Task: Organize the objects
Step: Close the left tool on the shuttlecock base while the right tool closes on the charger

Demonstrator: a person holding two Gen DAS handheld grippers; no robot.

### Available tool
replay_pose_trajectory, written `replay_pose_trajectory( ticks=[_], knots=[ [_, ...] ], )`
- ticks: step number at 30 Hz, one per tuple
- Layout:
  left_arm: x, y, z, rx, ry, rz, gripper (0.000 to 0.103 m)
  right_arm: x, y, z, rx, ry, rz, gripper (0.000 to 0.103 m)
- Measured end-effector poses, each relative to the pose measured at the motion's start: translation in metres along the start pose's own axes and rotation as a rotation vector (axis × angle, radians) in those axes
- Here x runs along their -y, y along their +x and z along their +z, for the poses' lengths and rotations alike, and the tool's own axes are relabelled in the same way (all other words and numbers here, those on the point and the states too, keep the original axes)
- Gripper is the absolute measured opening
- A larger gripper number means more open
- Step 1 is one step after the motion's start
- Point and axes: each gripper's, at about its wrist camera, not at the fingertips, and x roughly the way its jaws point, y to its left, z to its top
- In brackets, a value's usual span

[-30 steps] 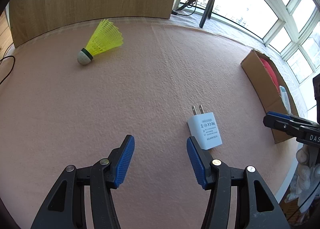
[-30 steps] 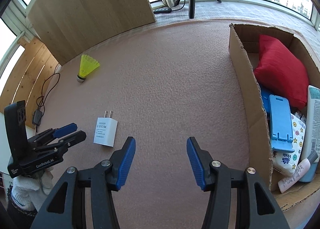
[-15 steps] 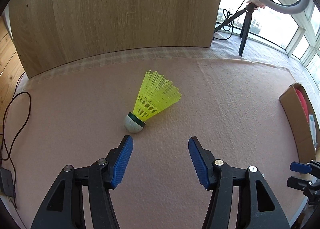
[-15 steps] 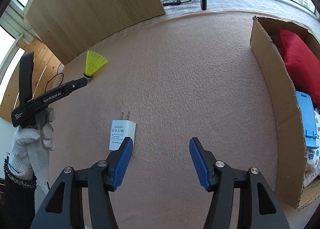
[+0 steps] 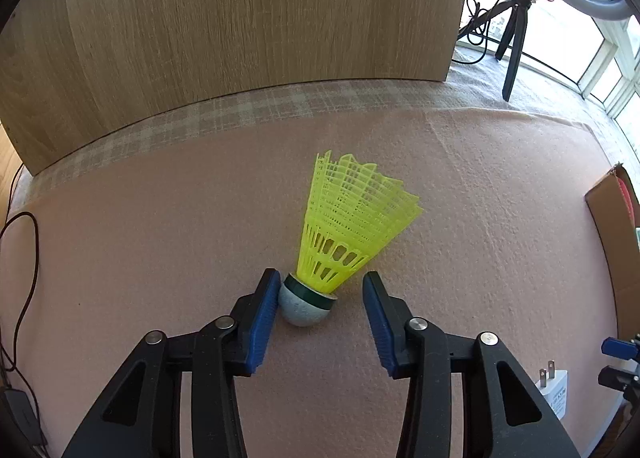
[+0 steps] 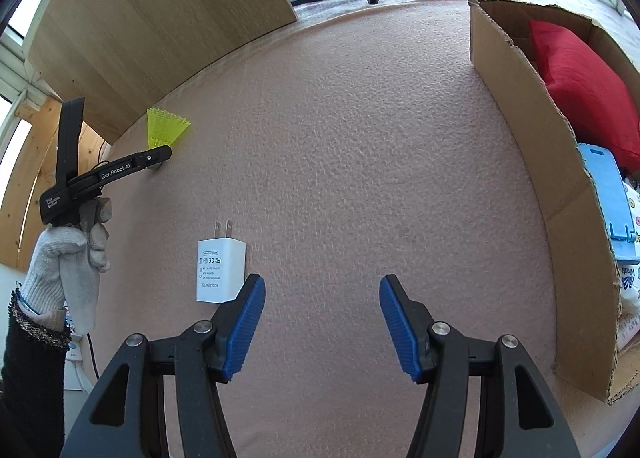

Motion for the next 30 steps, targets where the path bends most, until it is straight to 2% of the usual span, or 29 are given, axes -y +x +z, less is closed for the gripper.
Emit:
replay_pose_trajectory(
  ticks=[2, 7, 12, 20, 30],
  knots=[
    [0.000, 0.001, -0.002, -0.002, -0.010, -0.010, 0.031, 0.000, 0.001, 0.001, -0.002, 0.000, -0.001, 0.056],
    [0.000, 0.001, -0.006, 0.004, -0.030, -0.020, 0.030, -0.005, 0.004, 0.002, -0.009, -0.020, 0.005, 0.056],
    [0.010, -0.006, -0.025, 0.006, -0.033, -0.016, 0.030, -0.012, 0.008, 0.007, -0.021, -0.046, 0.012, 0.056],
    [0.015, -0.032, -0.076, 0.016, -0.116, -0.046, 0.030, -0.022, 0.011, 0.006, -0.026, -0.082, 0.018, 0.056],
    [0.037, -0.070, -0.142, -0.016, -0.149, -0.100, 0.031, -0.035, 0.014, -0.003, -0.045, -0.131, 0.040, 0.056]
  ],
)
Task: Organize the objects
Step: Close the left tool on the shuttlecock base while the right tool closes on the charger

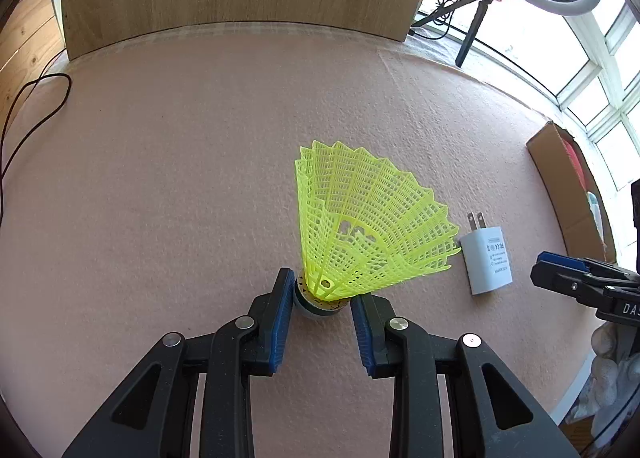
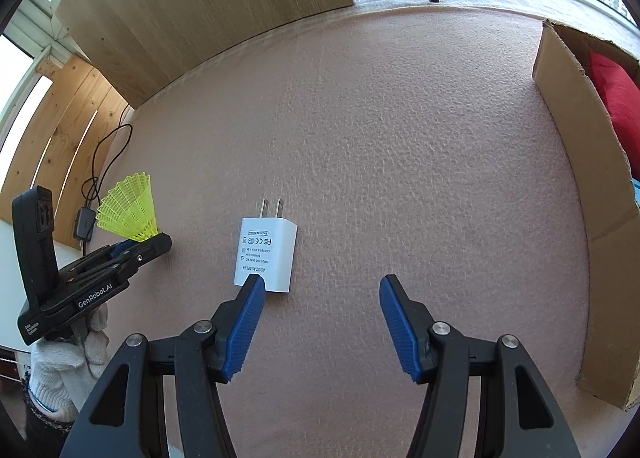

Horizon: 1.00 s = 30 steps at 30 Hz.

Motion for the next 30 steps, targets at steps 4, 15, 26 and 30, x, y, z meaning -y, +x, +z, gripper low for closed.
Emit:
replay_pose_trajectory(
  ticks=[4, 15, 26, 30],
  knots=[
    [0.012, -0.008, -0.020, -0.027, -0.003, -0.030, 0.031, -0.008, 0.005, -0.002, -0.012, -0.023, 0.003, 0.056],
    [0.023, -0.006, -0.031, -0.030, -0.023, -0.027, 0.045, -0.021, 0.020, 0.006, -0.043, -0.044, -0.011, 0.056],
    [0.027, -0.004, -0.021, -0.026, 0.008, -0.003, 0.045, -0.040, 0.040, 0.023, -0.088, -0.076, -0.036, 0.057],
    [0.027, -0.002, -0.017, -0.021, 0.026, 0.028, 0.045, -0.046, 0.045, 0.025, -0.082, -0.104, -0.076, 0.057]
  ],
)
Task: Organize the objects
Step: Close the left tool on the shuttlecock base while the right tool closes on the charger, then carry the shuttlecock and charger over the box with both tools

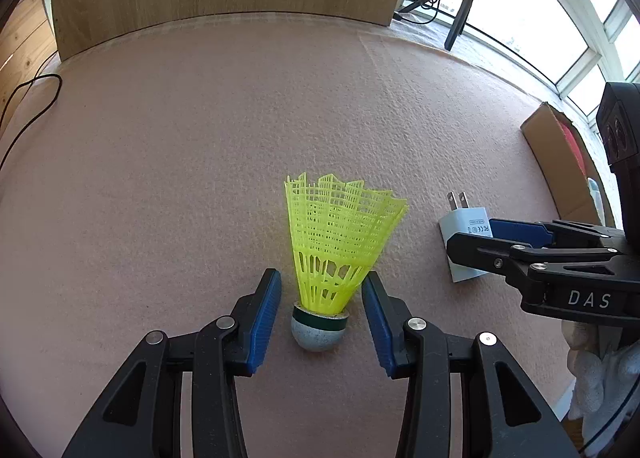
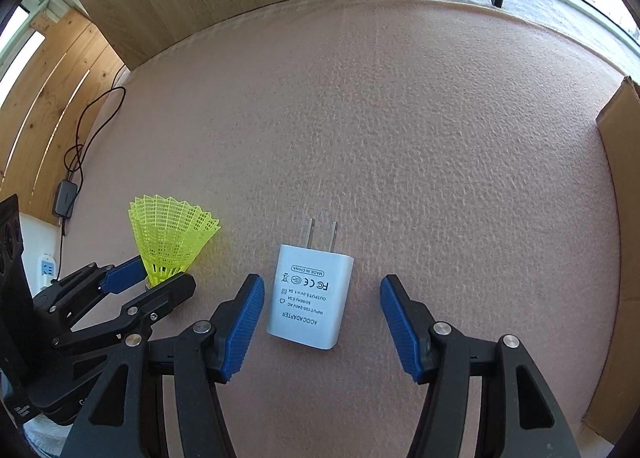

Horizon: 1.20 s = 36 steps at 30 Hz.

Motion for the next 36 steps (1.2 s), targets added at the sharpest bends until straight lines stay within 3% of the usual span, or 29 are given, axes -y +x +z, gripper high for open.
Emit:
replay_pose_trajectory(
  ticks=[6, 11, 14, 16, 17, 27, 36],
  knots=[
    [0.000, -0.001, 0.000, 0.002, 0.023, 0.014, 0.044, -0.006, 0.003, 0.004, 0.007, -0.031, -0.033, 0.057],
    [0.003, 0.001, 0.002, 0.008, 0.021, 0.016, 0.036, -0.011, 0.006, 0.007, 0.012, -0.077, -0.062, 0.056],
    [0.003, 0.001, 0.003, 0.010, 0.021, 0.013, 0.035, -0.013, 0.007, 0.008, 0.017, -0.098, -0.078, 0.048],
    [0.003, 0.001, 0.003, 0.013, 0.021, 0.012, 0.035, -0.013, 0.006, 0.008, 0.017, -0.116, -0.086, 0.036],
    [0.003, 0.002, 0.003, 0.015, 0.019, 0.012, 0.034, -0.013, 0.006, 0.007, 0.016, -0.124, -0.092, 0.034],
    [0.008, -0.006, -0.002, 0.028, 0.023, -0.023, 0.033, 0.002, -0.011, -0.006, 0.049, -0.114, -0.057, 0.033],
    [0.050, -0.027, 0.010, 0.073, 0.081, -0.074, 0.032, 0.026, -0.058, -0.017, 0.144, -0.074, -0.037, 0.033]
  ],
)
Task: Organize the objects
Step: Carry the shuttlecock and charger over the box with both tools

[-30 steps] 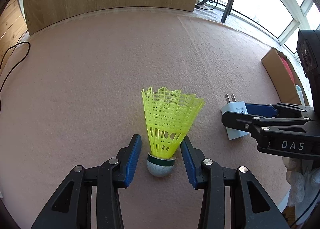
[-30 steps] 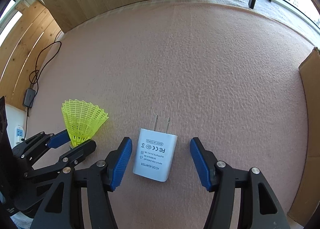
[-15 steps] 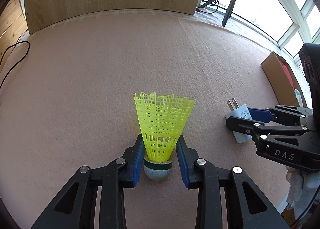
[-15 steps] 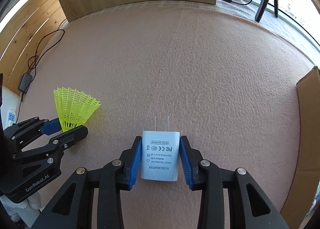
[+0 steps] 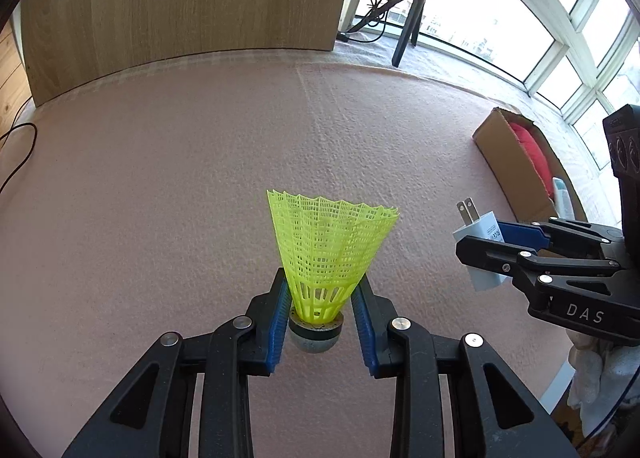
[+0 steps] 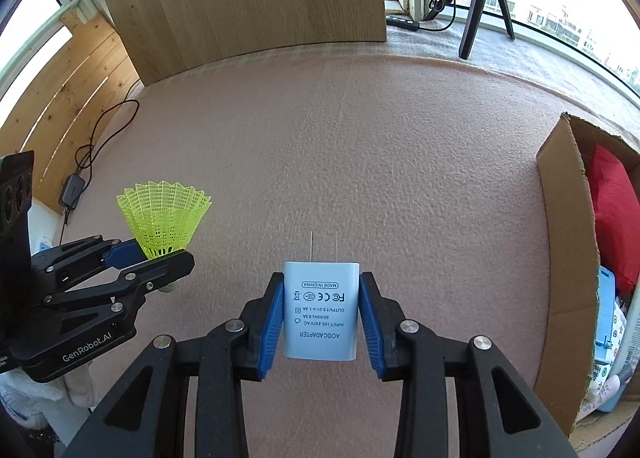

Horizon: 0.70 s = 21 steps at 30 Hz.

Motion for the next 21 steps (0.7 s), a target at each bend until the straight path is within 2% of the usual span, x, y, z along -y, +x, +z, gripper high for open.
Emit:
replay_pose_trajectory(
  ticks=[12, 21],
  knots=[
    [0.110, 0.005, 0.043, 0.046, 0.122, -0.129, 0.032, 0.083, -0.078, -0.025, 0.108, 0.105, -0.059, 0.033],
    [0.196, 0.038, 0.090, 0.063, 0.204, -0.198, 0.032, 0.150, -0.108, -0.046, 0.140, 0.220, -0.103, 0.033]
  ],
)
